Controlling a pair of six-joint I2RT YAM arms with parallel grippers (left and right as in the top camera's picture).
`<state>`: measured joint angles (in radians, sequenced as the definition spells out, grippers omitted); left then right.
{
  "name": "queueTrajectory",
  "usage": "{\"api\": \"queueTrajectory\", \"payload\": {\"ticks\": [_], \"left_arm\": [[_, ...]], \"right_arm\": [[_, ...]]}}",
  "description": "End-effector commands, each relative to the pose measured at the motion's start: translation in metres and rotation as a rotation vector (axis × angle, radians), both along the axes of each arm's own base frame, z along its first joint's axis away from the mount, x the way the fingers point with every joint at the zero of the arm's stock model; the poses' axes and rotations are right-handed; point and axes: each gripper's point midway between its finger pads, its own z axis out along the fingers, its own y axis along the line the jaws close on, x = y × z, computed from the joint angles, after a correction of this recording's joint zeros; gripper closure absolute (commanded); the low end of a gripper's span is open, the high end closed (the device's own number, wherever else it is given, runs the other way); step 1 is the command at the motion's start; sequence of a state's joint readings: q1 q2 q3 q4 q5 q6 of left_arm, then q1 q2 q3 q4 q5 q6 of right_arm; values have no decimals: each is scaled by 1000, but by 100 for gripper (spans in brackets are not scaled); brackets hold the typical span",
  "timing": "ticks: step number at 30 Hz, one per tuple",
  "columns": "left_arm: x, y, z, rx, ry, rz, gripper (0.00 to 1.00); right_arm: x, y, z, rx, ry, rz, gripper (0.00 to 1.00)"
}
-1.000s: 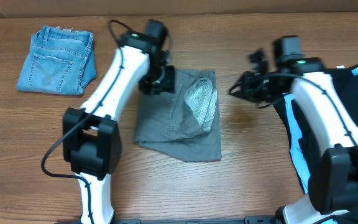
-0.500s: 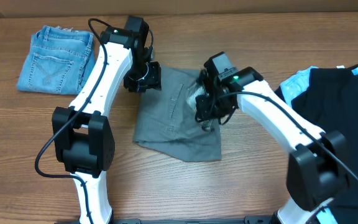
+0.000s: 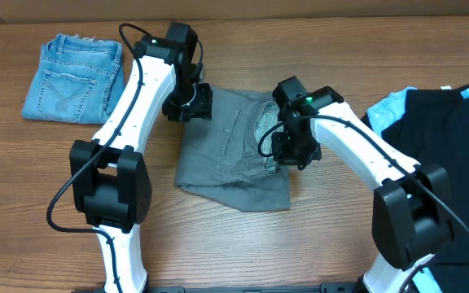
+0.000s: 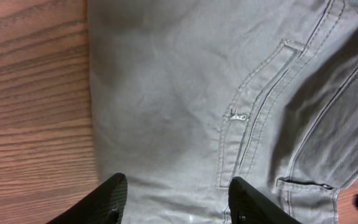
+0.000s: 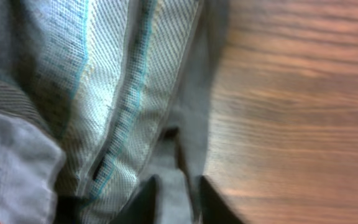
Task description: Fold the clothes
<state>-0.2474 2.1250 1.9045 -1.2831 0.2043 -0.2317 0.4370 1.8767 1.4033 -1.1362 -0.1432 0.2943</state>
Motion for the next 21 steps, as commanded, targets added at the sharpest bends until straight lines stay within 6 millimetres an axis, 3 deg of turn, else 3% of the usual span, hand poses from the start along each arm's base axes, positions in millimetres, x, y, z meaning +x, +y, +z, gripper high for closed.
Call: {"api": "queueTrajectory", "payload": {"ticks": [1,4,7,10,13,15,18,21], "left_arm": [[4,-1,11,6,-39,-30,44],[4,-1,11,6,-40,-30,44],[4,-1,11,6,-40,-30,43],[4,-1,11,6,-40,-30,43],[4,-1,11,5,-40,-30,43],[4,-1,11,6,-40,-30,43],[3,-2,11,6,-39,-34,42],[4,-3,11,7,-42,-36,42]], "right_arm": [[-4,34,18,211,-16,164,54],[-9,52,26,332,-14,237,44],[-14,61,31,390,-4,266,46],[-17,62,30,374,1,272,61],[-18,60,29,363,6,271,56],[-15,51,24,303,-6,264,41],[11,8,10,46,-73,81,39],[24,15,17,134,-103,46,44]]}}
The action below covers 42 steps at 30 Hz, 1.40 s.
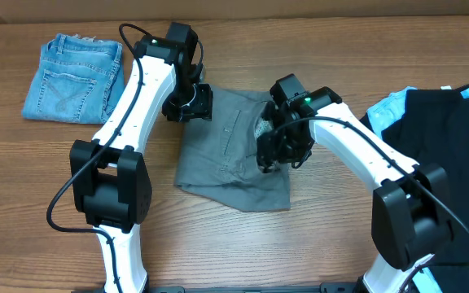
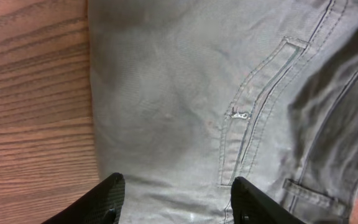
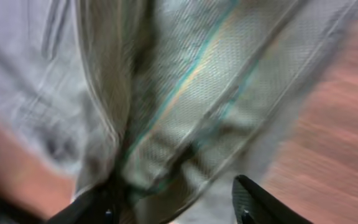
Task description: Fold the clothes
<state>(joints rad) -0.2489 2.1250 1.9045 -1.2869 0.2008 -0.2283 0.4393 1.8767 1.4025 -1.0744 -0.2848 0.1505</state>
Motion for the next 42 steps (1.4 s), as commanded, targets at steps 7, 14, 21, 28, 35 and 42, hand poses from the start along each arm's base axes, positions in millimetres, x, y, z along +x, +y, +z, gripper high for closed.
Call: {"api": "queueTrajectory", "payload": {"ticks": [7,14,21,28,35,42], "left_arm": [[5,-1,11,16,-45,-31,41],[7,-2,11,14,-54,-30,38],[9,-2,11,12,-62,-30,37],[9,-2,11,11,-63,-30,37],[5,-1,10,16,-45,-31,36],[4,-4,8,15,-47,-37,34]], "right_arm": [[29,24,36,245,-86,-50,47],[6,42,45,350,-33,70,49],[-10,37,39,299,4,117,55],[-16,-2,3,59,47,-31,92],[-40,-44,-40,-162,128,-220,96],[-41,-50,-51,-192,122,-279,63]]}}
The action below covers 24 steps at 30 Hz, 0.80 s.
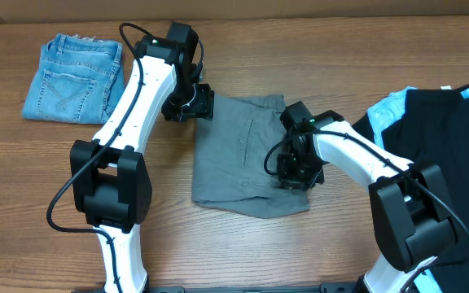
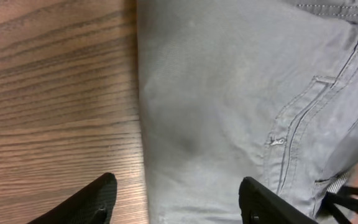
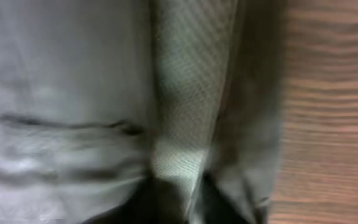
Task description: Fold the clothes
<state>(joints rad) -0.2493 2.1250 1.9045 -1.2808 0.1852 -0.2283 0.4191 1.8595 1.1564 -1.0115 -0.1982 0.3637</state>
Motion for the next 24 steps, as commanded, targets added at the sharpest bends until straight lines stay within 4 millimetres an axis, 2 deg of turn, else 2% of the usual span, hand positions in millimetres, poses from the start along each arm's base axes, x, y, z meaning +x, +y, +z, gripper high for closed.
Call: {"api": "queueTrajectory", "payload": {"ticks": [1,3,6,8,10,12,13,15,17,19,24], "left_arm": [[2,-6,8,2,-36,-38,33],[0,-8,7,4,-31,-43,33],[-2,-8,4,10,-24,-55,33],[-2,-9,2,9,-27,-67,33],[0,-10,2,7,-34,-66,36],[3,-10,2,3,-49,-66,43],[6,-11,3,0,-62,-66,46],[10,-13,3,-4,-80,-66,48],[15,-14,4,-9,-98,-66,48],[21,-16,3,-14,-119,-66,48],[29,-22,-2,-24,-149,-84,48]], "right_arm": [[9,-6,8,-33,-51,-53,63],[17,-10,15,-54,-78,-90,63],[40,-14,44,-28,-175,-128,57],[54,-15,66,4,-242,-150,57],[71,-15,89,39,-317,-172,63],[86,-9,106,97,-383,-183,76],[98,2,116,170,-429,-181,82],[110,17,124,255,-470,-168,85],[120,27,126,306,-498,-157,87],[127,35,114,319,-488,-171,85],[133,25,57,212,-365,-330,85]]}}
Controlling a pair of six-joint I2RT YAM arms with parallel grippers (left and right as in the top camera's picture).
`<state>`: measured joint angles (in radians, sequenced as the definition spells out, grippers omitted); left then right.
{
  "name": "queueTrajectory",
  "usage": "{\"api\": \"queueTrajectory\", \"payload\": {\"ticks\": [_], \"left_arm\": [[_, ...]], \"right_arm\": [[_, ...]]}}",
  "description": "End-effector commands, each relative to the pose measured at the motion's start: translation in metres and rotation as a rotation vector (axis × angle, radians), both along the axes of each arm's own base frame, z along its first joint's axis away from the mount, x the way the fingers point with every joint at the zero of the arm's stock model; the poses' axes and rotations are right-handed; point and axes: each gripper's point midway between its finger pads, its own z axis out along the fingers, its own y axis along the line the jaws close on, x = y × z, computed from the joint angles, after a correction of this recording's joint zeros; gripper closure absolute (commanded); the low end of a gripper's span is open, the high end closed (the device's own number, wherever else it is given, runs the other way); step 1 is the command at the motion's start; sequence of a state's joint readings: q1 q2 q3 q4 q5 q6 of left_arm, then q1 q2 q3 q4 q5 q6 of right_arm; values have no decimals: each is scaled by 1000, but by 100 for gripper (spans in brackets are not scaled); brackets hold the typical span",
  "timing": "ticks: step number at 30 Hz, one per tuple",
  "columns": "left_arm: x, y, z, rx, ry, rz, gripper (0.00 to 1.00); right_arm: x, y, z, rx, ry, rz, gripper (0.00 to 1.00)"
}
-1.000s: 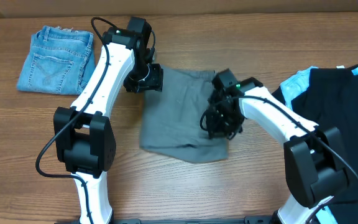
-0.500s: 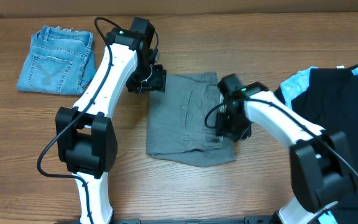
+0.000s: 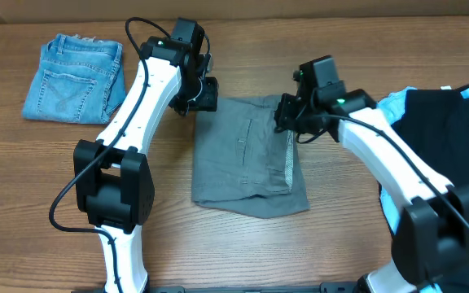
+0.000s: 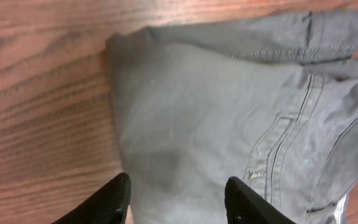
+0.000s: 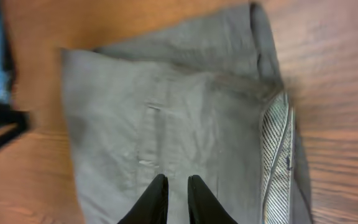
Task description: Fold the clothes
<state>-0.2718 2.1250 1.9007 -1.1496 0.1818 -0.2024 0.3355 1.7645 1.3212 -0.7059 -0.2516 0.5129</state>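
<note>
Grey shorts (image 3: 247,155) lie folded flat in the middle of the wooden table (image 3: 243,252). Their striped pocket lining (image 5: 277,155) shows along the right edge. My left gripper (image 3: 204,96) hangs open over the top left corner of the shorts (image 4: 229,112), and in the left wrist view its fingers (image 4: 176,199) straddle bare cloth without gripping it. My right gripper (image 3: 287,115) hovers above the top right part of the shorts. Its fingers (image 5: 176,186) are nearly together with nothing between them.
Folded blue jeans (image 3: 72,77) lie at the far left. A black garment (image 3: 454,155) covers a light blue one (image 3: 389,106) at the right edge. Bare wood surrounds the grey shorts.
My right gripper was low on the shorts' right edge, shut on cloth. It has let go and now stands higher, near the top right corner. My left gripper has shifted slightly toward the top left corner.
My right gripper first held the shorts' right side with the lining turned up, then stood further left over them. Later the shorts lay flatter and further right, still gripped. Now they lie free with both grippers above them.
</note>
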Motion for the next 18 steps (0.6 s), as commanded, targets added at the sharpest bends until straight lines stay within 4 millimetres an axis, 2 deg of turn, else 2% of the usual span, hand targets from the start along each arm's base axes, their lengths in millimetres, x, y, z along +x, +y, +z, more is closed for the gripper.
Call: {"api": "queueTrajectory", "payload": {"ticks": [1,6,10,14,18], "left_arm": [[5,-8,-7,6,-34,-60,48],[12,-13,-33,29,-51,-174,53],[12,-8,-64,66,3,-170,57],[12,3,-94,129,47,-157,60],[21,21,-101,206,29,-96,56]], "right_arm": [[4,-6,-50,-23,140,-130,85],[9,-31,-97,-23,267,-246,82],[-5,-55,-129,-47,400,-330,81],[-13,-67,-135,-69,442,-323,81],[-14,-66,-133,-81,425,-267,81]]}}
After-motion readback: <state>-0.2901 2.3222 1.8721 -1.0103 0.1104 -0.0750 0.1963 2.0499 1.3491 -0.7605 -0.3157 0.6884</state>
